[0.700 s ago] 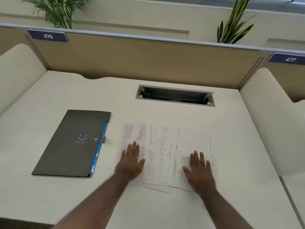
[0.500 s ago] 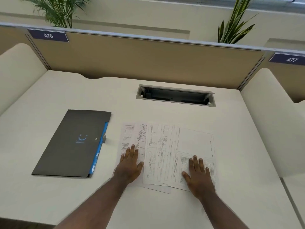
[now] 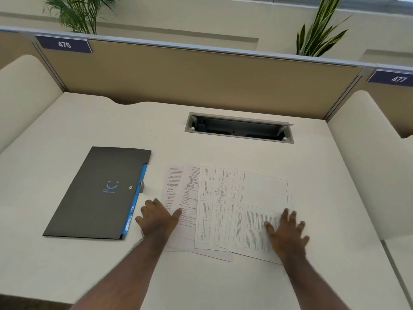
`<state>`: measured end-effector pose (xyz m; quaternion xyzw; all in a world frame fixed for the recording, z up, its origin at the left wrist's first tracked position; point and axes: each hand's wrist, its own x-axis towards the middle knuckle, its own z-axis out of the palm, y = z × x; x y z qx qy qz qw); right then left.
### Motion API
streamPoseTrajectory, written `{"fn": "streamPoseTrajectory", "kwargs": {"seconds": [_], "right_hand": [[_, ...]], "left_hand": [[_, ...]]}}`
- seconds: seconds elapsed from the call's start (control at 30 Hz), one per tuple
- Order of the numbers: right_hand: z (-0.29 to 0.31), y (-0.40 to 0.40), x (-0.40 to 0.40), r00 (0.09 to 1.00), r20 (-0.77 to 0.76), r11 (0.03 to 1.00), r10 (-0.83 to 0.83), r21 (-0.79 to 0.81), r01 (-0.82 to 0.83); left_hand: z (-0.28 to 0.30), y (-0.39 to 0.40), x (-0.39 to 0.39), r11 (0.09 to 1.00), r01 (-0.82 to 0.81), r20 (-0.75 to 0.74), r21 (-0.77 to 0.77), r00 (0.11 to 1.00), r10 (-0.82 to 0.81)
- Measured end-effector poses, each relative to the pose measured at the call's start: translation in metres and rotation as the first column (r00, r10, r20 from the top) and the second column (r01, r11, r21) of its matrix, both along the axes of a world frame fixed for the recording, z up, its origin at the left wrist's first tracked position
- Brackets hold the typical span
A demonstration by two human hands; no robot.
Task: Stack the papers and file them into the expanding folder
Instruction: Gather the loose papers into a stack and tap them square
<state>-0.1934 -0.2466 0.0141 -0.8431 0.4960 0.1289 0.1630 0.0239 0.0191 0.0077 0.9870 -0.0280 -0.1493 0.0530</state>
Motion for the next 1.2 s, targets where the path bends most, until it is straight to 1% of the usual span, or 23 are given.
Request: {"fn": "streamPoseTrajectory", "kwargs": {"seconds": [0.07, 0.17, 0.27, 0.47, 0.57, 0.7, 0.93, 0.97, 1.07, 1.1, 1.13, 1.2], "right_hand": [[0.002, -0.009, -0.001, 0.995, 0.002, 0.994, -0.103, 0.026, 0.102], [0.0, -0.014, -0.003, 0.987, 0.014, 0.987, -0.16, 0.029, 0.16], [0.001, -0.013, -0.001, 0.985, 0.016, 0.986, -0.169, -0.007, 0.169], [0.007, -0.016, 0.005, 0.984, 0.011, 0.984, -0.176, 0.01, 0.176], [0.009, -0.018, 0.006, 0.981, 0.02, 0.981, -0.194, 0.016, 0.194], [0.009, -0.02, 0.009, 0.975, 0.034, 0.976, -0.219, 0.031, 0.218], [0.008, -0.023, 0.012, 0.969, 0.07, 0.971, -0.237, 0.048, 0.234], [0.008, -0.023, 0.012, 0.971, 0.069, 0.973, -0.23, 0.047, 0.227], [0.006, -0.026, 0.013, 0.975, 0.068, 0.976, -0.214, 0.051, 0.211], [0.006, -0.027, 0.013, 0.974, 0.073, 0.976, -0.215, 0.056, 0.211], [0.005, -0.027, 0.013, 0.974, 0.078, 0.976, -0.214, 0.059, 0.21], [0.005, -0.028, 0.014, 0.973, 0.09, 0.976, -0.213, 0.069, 0.207]], "left_hand": [[0.001, -0.002, 0.003, 1.0, -0.014, -0.026, 0.028, 1.0, 0.015], [0.0, -0.005, 0.005, 1.0, -0.022, -0.043, 0.01, 0.999, 0.023], [0.003, -0.009, 0.008, 0.998, -0.051, -0.067, -0.039, 0.997, 0.049], [0.009, -0.016, 0.004, 0.992, -0.062, -0.072, -0.111, 0.996, 0.054], [0.01, -0.018, 0.004, 0.977, -0.099, -0.106, -0.189, 0.991, 0.08], [0.011, -0.022, 0.007, 0.935, -0.183, -0.191, -0.304, 0.973, 0.128], [0.01, -0.016, 0.017, 0.857, -0.316, -0.305, -0.408, 0.931, 0.198], [0.01, -0.015, 0.017, 0.834, -0.34, -0.319, -0.435, 0.924, 0.21], [0.012, -0.014, 0.02, 0.705, -0.427, -0.386, -0.567, 0.893, 0.231], [0.013, -0.013, 0.02, 0.679, -0.435, -0.396, -0.592, 0.89, 0.226], [0.013, -0.013, 0.02, 0.678, -0.427, -0.387, -0.599, 0.895, 0.221], [0.015, -0.013, 0.018, 0.716, -0.371, -0.338, -0.591, 0.92, 0.198]]}}
